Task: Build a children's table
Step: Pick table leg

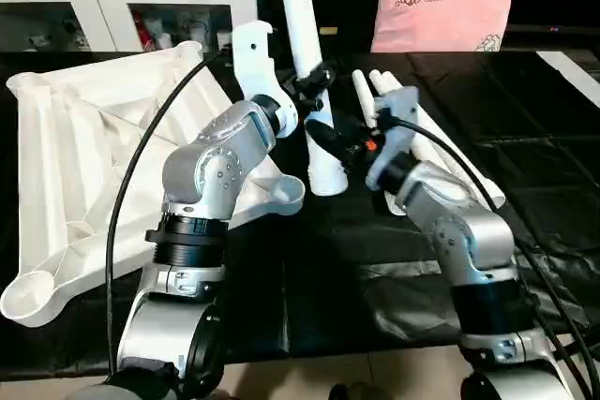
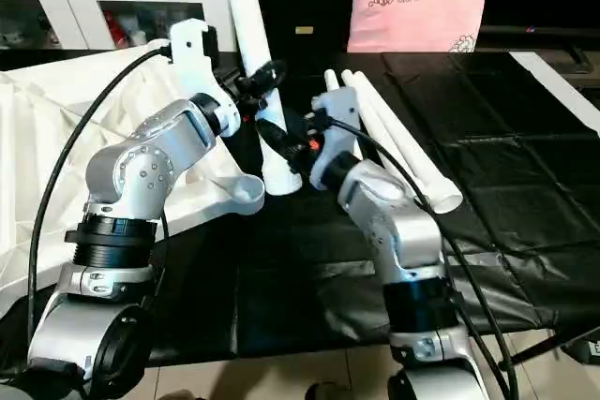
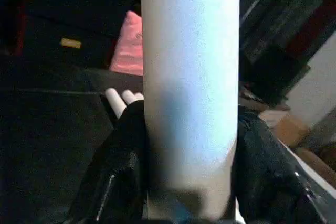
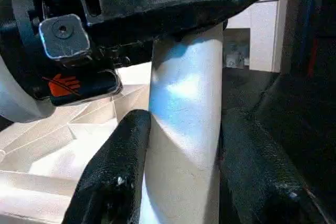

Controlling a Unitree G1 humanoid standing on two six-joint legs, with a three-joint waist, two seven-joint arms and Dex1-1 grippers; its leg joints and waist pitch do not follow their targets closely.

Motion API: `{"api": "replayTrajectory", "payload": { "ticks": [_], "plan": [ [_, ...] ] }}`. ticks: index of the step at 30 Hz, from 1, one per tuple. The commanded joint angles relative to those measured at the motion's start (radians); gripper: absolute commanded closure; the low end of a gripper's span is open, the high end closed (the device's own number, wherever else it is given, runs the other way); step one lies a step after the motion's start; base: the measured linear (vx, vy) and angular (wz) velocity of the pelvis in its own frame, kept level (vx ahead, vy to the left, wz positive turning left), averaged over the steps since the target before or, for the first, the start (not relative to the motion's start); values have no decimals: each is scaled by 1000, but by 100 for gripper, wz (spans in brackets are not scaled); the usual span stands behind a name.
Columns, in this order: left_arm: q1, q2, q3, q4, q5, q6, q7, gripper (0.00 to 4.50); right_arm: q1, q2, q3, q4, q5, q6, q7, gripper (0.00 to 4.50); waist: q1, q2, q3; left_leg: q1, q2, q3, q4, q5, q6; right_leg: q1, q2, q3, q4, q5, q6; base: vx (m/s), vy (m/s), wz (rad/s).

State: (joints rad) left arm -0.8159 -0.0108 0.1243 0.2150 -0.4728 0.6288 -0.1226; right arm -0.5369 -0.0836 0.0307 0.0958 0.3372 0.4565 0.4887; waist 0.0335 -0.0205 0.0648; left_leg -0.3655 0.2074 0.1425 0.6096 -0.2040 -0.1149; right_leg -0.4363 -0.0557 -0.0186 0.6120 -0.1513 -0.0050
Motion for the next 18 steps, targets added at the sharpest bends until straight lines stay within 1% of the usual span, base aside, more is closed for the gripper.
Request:
{"api": "replayTrajectory", "payload": {
  "ticks": [1,2,4,5,7,8,9,10,11,12,14,15,16,17,18],
  "plan": [
    [-11,-1,32,24,32,-29,43,259,-28,4,20,-11,-12,-33,5,270,-1,-6,-83,-8,-13,24,-60,-73,33,85,-35,20,-62,-153,-191,0,0,0],
    [-11,-5,42,28,32,-36,54,259,-28,7,21,-8,-16,-33,-2,270,-1,-8,-82,-9,-13,25,-59,-71,36,84,-34,20,-64,-152,-189,0,0,0],
    [-11,-8,48,32,33,-41,60,261,-28,9,21,-7,-18,-33,-8,270,-3,-7,-82,-9,-15,25,-58,-69,42,85,-34,20,-64,-151,-181,0,0,0],
    [-12,-9,55,39,37,-56,72,262,-28,15,22,-6,-14,-29,-6,270,-3,-7,-82,-7,-15,25,-59,-71,45,83,-33,20,-66,-162,-178,0,0,0],
    [-15,-7,59,47,41,-69,79,263,-28,20,23,-7,-5,-24,4,243,-2,-4,-83,-7,-13,24,-59,-70,44,82,-34,20,-64,-160,-179,0,0,0],
    [-18,-3,60,54,44,-78,81,263,-27,22,26,-9,0,-27,15,243,-1,-2,-83,-7,-12,23,-59,-68,43,82,-35,20,-63,-153,-182,0,0,0],
    [-18,-2,60,55,45,-79,81,263,-27,23,26,-10,1,-28,17,225,-2,-3,-82,-7,-11,24,-60,-72,44,81,-34,19,-63,-148,-185,0,0,0],
    [-20,1,60,59,47,-85,81,263,-24,21,32,-12,0,-37,28,225,-1,-3,-83,-6,-11,23,-60,-71,44,82,-34,19,-62,-143,-187,0,0,0],
    [-21,2,60,61,48,-87,81,263,-23,21,34,-13,0,-41,32,208,0,-3,-83,-6,-11,24,-59,-67,47,82,-34,20,-61,-132,-191,0,0,0],
    [-28,7,58,73,54,-102,81,263,-17,35,31,-6,-5,-96,35,203,2,0,-83,-7,-11,24,-59,-66,48,81,-36,20,-62,-127,-193,0,0,0],
    [-32,9,55,76,60,-109,79,263,-14,37,33,-4,-8,-103,41,203,1,-1,-83,-6,-11,24,-60,-67,48,82,-35,20,-61,-126,-193,0,0,0],
    [-32,9,55,76,62,-109,78,263,-12,43,27,-4,3,-99,39,182,1,-1,-83,-7,-11,23,-59,-65,48,83,-36,20,-60,-122,-196,0,0,0],
    [-34,8,56,76,66,-110,77,263,-10,58,13,-3,23,-95,34,171,1,0,-83,-6,-11,23,-60,-67,48,82,-36,20,-60,-121,-198,0,0,0],
    [-34,8,56,76,66,-110,77,263,-10,58,13,-3,23,-95,34,171,0,0,-83,-6,-11,24,-60,-70,49,82,-36,20,-61,-123,-199,0,0,0],
    [-34,8,55,77,67,-111,77,263,-9,58,13,-4,23,-95,34,156,0,0,-83,-6,-11,23,-60,-71,48,82,-36,20,-60,-125,-200,0,0,0]
  ]
}}
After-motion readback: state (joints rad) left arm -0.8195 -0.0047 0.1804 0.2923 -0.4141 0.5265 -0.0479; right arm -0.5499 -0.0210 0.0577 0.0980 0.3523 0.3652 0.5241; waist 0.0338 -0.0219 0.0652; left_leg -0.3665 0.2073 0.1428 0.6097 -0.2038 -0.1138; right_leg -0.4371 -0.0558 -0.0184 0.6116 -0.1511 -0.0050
